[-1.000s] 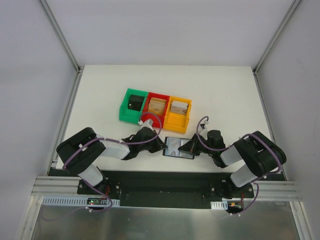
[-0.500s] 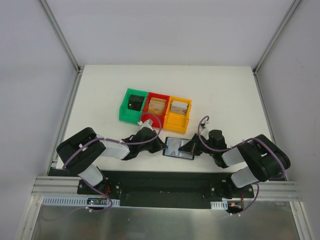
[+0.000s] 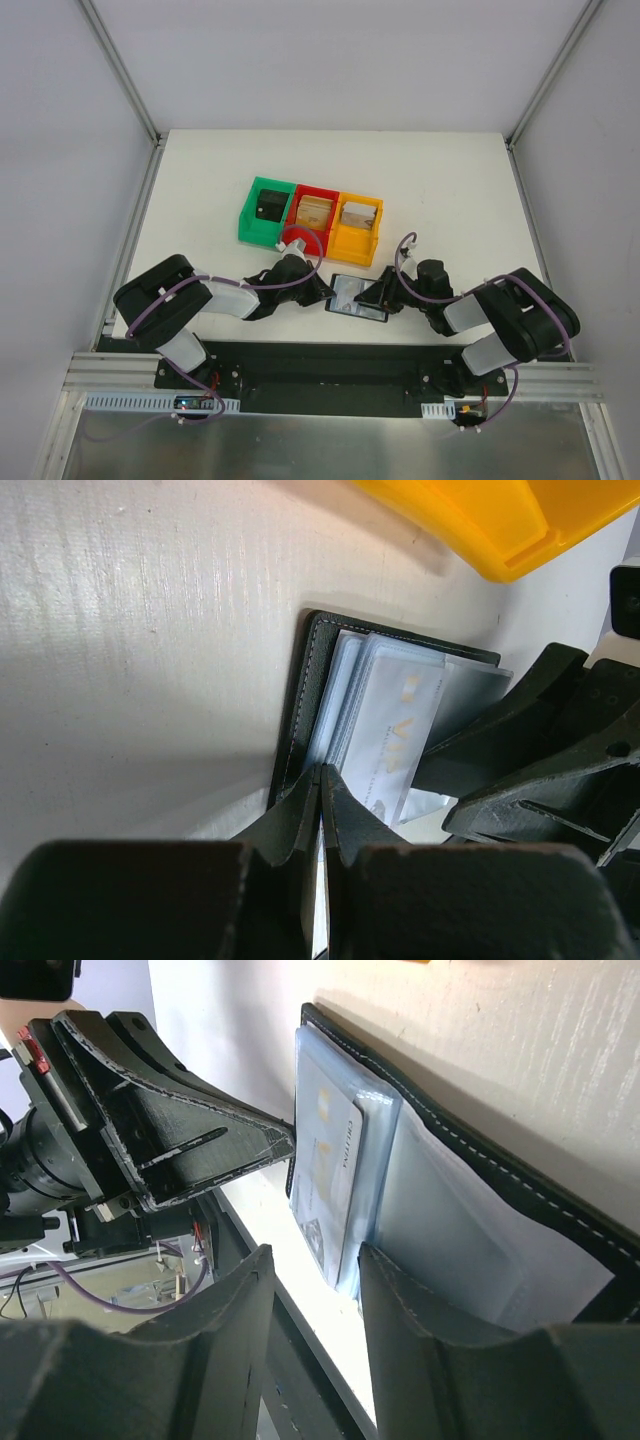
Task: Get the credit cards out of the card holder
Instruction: Remove the credit card from the card holder.
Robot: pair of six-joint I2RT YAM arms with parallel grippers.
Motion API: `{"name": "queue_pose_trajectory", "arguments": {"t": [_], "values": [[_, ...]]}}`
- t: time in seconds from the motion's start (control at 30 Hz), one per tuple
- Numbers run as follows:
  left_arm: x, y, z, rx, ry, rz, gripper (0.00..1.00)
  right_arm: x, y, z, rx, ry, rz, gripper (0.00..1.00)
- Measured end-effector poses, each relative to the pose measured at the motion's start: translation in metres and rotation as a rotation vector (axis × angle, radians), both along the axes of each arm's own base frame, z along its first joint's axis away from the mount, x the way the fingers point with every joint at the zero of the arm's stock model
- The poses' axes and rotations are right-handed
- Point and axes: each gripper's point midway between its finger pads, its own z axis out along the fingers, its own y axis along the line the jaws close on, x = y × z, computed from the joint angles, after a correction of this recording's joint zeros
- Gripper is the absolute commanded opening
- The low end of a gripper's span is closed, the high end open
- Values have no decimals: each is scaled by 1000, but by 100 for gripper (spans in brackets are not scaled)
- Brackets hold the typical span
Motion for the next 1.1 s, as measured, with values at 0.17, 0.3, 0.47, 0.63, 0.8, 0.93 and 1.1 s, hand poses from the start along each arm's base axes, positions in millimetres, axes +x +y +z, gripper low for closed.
{"name": "queue_pose_trajectory", "arguments": {"t": [0.17,0.3,0.47,0.63,0.8,0.93,1.1], "values": [[0,0,0,0,0,0,0,0,0,-1,0,11,-2,41],[1,-1,0,-1,0,-1,0,1,1,0,5,11,-2,40],[1,-1,0,-1,0,-1,0,3,3,4,22,5,-6,38],[1,-1,0,-1,0,-2,0,4,4,2,27,22,-14,38],[0,-2,0,-4,4,-8,0,5,5,0,35,41,-23,37],[0,-3,1,-6,4,-10,0,6,5,-1,44,53,-31,37],[0,-4,1,-2,-3,-19,0,7,6,-1,50,59,-37,37]]}}
